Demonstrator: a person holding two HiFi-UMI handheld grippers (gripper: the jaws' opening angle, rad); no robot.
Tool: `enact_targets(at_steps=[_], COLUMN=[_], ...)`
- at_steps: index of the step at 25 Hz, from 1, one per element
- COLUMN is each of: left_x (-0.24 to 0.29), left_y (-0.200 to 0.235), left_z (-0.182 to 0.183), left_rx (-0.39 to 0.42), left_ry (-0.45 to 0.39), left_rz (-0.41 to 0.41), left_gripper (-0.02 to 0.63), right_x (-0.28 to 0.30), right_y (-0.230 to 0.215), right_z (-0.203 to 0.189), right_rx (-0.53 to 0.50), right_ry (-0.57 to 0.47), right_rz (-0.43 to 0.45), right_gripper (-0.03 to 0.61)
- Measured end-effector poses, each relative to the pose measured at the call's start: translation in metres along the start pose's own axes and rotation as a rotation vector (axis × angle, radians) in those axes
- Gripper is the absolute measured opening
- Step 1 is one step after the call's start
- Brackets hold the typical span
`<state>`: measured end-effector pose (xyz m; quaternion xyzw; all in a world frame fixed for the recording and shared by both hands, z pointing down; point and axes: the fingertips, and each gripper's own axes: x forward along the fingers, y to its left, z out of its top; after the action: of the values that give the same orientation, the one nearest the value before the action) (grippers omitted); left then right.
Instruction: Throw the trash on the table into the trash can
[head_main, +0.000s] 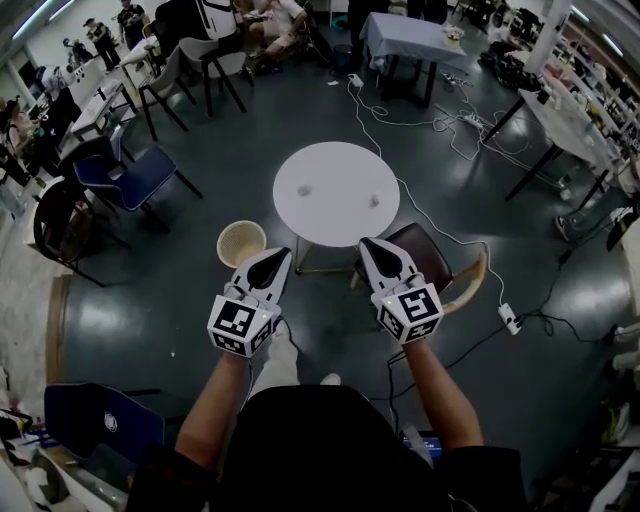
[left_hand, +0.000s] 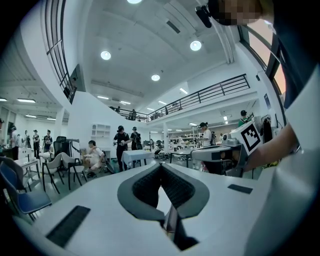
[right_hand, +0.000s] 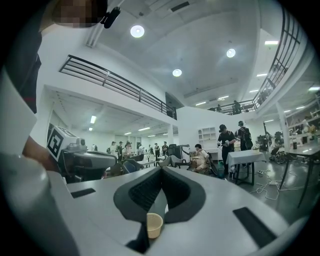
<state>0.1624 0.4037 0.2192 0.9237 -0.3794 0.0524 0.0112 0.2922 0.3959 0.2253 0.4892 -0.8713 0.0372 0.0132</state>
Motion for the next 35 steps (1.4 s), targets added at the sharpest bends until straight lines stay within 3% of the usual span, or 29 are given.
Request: enact_targets(at_steps=[16, 35], left_x=[0.065, 0.120], left_y=[0.116, 0.285], left_z=[-0.012, -0.036], left_rx=[-0.023, -0.086], left_ry=[0.012, 0.052], left_rz=[-0.030, -0.114], left_gripper=[0.015, 0.015], right_x=[0.124, 0.290], right_y=[-0.035, -0.056], right_z=[-0.012, -0.029], right_rx=[0.008, 0.005], right_ry=[0.043, 0.158], right_rz=[-0.035, -0.127], right_gripper=[0.015, 0.015])
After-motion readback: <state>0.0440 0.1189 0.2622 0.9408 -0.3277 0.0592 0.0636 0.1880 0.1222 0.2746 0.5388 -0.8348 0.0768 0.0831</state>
